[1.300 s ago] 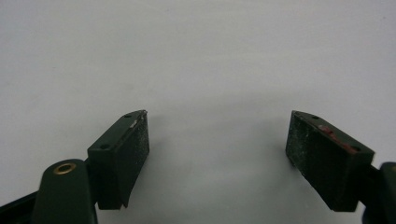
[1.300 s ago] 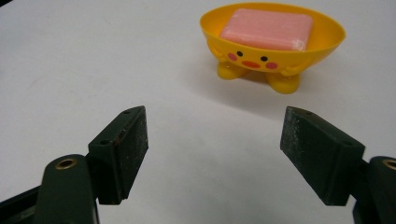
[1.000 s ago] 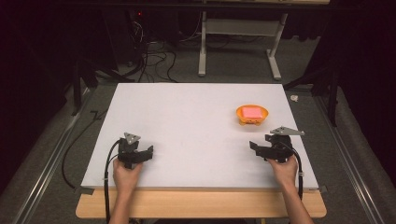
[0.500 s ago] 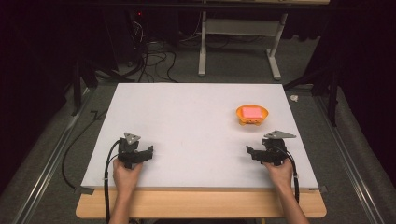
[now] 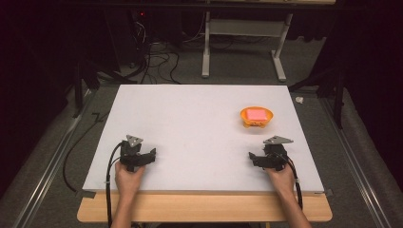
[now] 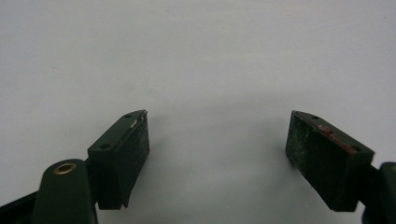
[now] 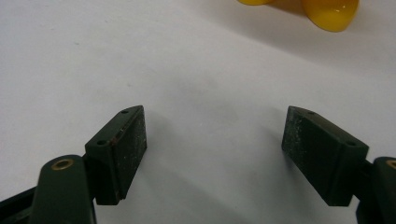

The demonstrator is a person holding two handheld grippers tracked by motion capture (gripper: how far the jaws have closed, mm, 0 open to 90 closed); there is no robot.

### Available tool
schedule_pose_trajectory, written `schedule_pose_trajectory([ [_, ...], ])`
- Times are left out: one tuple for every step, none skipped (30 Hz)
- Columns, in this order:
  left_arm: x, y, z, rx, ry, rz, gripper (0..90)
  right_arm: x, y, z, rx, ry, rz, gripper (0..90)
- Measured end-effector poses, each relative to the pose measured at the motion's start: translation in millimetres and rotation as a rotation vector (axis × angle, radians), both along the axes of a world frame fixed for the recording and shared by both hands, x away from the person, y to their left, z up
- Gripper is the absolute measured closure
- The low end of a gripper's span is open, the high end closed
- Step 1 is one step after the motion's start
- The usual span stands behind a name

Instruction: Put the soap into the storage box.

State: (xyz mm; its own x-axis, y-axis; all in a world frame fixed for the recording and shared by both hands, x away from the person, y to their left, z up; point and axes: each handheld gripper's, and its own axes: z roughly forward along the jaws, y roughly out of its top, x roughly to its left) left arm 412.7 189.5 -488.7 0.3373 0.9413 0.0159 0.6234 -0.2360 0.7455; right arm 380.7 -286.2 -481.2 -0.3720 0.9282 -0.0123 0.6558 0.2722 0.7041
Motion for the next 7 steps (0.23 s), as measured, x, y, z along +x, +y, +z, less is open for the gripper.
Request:
schedule_pose_trajectory([
  [0.0, -0.2, -0.1, -0.002, -0.002, 0.001, 21.8, 0.0, -0.2, -0.3, 0.002, -0.002, -0.001, 22.5],
  [0.0, 0.0, 0.0, 0.0, 0.0, 0.0, 21.8, -0.2, -0.1, -0.3, 0.003, -0.001, -0.001, 22.5],
  [0.0, -0.1, -0.1, -0.002, -0.002, 0.002, 21.8, -0.2, -0.2, -0.5, 0.003, -0.002, 0.0, 22.4],
  [0.0, -0.1, -0.1, -0.002, -0.001, 0.002, 21.8, -0.3, -0.2, -0.5, 0.003, -0.002, -0.001, 22.4],
  [0.1, -0.1, -0.1, -0.003, -0.001, 0.001, 21.8, -0.3, -0.3, -0.5, 0.004, -0.002, -0.001, 22.4],
  [0.1, -0.1, -0.1, -0.003, -0.001, 0.002, 21.8, -0.3, -0.3, -0.5, 0.004, -0.002, -0.001, 22.4],
  [0.0, -0.1, -0.1, -0.002, -0.001, 0.002, 21.8, -0.2, -0.5, -0.6, 0.003, -0.003, 0.0, 22.4],
])
